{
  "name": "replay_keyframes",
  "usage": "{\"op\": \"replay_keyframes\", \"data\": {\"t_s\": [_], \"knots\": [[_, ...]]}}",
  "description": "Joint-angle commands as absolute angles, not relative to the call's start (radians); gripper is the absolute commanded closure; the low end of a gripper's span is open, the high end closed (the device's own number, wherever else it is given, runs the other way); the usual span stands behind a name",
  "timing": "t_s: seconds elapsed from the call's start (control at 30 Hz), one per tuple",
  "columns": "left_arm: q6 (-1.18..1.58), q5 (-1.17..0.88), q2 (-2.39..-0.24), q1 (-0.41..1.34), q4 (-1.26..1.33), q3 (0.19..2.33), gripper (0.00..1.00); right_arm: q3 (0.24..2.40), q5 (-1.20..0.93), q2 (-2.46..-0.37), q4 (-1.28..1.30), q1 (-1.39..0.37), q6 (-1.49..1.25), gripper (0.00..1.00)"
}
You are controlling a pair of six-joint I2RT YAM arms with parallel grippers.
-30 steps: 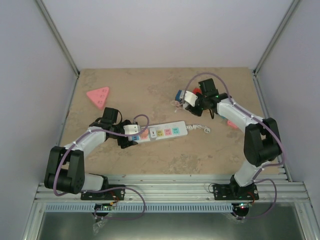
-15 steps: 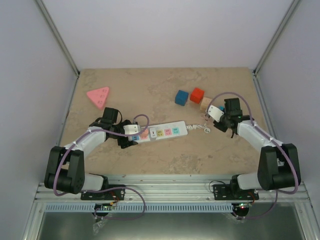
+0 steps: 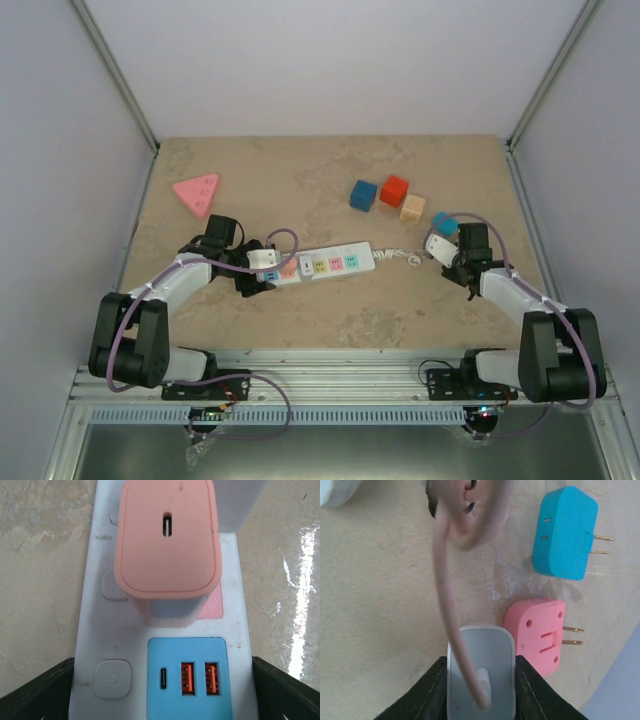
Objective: Pull the plug off the socket
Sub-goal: Place the plug at the center of the board.
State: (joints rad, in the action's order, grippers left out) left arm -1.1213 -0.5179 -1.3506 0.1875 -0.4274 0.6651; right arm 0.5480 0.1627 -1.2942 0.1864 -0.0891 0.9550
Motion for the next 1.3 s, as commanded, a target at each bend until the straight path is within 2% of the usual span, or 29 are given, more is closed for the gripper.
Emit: {"op": "replay_keyframes", "data": {"t_s": [0.0, 0.2, 0.3, 0.37, 0.47, 0.63, 0.93, 1.27], "knots": [[-1.116, -0.609, -1.325, 0.184, -0.383, 0.679, 1.0, 0.498, 0.165, -1.238, 0.18, -0.086, 1.007, 0.83], [-1.115, -0.609, -1.327, 0.184, -0.383, 0.68, 1.0, 0.474, 0.122, -1.15, 0.263, -0.086, 1.044, 0.44], [-1.114, -0.609, -1.328, 0.183, -0.383, 0.68, 1.0, 0.484, 0.069, -1.098, 0.338, -0.086, 1.07, 0.29], [-1.114, -0.61, -1.327, 0.184, -0.385, 0.68, 1.0, 0.489, 0.041, -1.067, 0.378, -0.086, 1.085, 0.21], [-1.115, -0.61, -1.325, 0.184, -0.385, 0.68, 1.0, 0.519, 0.004, -1.037, 0.464, -0.086, 1.107, 0.16], [-1.116, -0.612, -1.327, 0.184, -0.385, 0.681, 1.0, 0.621, -0.162, -1.011, 0.59, -0.095, 1.125, 0.03], [-1.114, -0.611, -1.325, 0.184, -0.385, 0.682, 1.0, 0.812, -0.411, -1.064, 0.642, -0.279, 1.017, 0.02], [-1.113, -0.603, -1.317, 0.183, -0.383, 0.678, 1.0, 0.97, -0.455, -1.264, 0.548, -0.557, 0.934, 0.02]]}}
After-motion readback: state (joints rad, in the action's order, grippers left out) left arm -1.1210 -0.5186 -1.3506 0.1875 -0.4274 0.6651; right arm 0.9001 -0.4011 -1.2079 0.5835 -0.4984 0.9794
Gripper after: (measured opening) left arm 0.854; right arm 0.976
